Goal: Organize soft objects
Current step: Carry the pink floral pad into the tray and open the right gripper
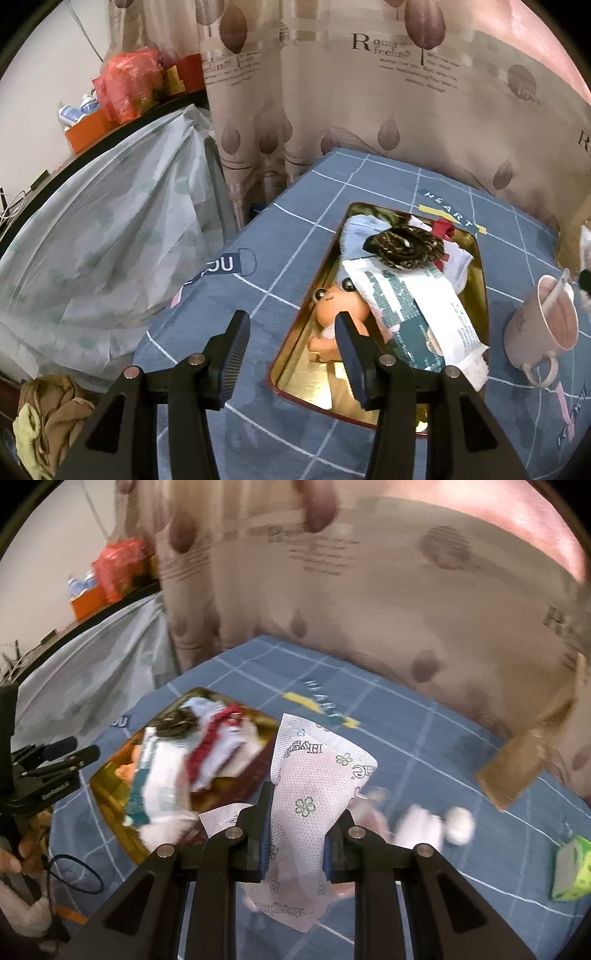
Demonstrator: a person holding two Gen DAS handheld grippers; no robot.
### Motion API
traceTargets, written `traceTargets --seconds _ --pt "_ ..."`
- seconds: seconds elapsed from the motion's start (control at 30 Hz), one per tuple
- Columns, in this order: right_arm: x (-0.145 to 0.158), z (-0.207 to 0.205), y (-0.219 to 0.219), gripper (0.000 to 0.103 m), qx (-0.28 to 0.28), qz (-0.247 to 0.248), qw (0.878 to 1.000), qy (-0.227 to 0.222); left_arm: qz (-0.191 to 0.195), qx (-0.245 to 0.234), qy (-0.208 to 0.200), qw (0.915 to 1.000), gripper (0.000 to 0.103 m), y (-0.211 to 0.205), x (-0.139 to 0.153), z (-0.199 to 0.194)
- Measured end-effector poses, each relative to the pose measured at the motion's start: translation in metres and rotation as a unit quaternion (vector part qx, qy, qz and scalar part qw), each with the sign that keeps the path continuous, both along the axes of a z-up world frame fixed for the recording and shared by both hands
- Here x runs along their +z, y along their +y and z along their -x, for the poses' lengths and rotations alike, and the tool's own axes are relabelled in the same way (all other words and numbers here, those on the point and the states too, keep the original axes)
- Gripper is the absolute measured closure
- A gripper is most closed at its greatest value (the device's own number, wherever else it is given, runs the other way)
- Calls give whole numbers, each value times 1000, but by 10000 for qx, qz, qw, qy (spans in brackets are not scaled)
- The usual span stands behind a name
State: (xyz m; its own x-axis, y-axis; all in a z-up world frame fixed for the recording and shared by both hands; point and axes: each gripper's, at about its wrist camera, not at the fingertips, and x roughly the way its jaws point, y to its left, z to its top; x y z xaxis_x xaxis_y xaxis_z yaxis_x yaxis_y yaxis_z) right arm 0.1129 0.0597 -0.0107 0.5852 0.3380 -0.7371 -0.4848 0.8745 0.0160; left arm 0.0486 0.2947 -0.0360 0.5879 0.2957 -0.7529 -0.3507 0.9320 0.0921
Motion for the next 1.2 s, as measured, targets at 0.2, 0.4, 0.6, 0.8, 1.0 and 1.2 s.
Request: traceTargets --seconds 0.2,0.4,0.6,0.8,1.0,1.2 --pt "-17 -6 45 83 397 88 9990 195 17 129 -28 9999 54 9 2 2" --pt "-35 -16 79 83 645 289 9970 326 65 257 -48 9996 54 18 4 4" --pt "-51 -28 100 83 759 565 9949 363 127 299 -47 9995 54 25 3 4" --pt "-68 -33 115 83 821 492 9932 656 171 318 -5 9993 54 28 0 3" --pt "-74 -31 126 83 926 471 9919 732 187 327 5 9993 54 28 0 4" --pt "-80 -26 138 83 1103 529 9895 772 185 321 15 9993 54 28 -2 3"
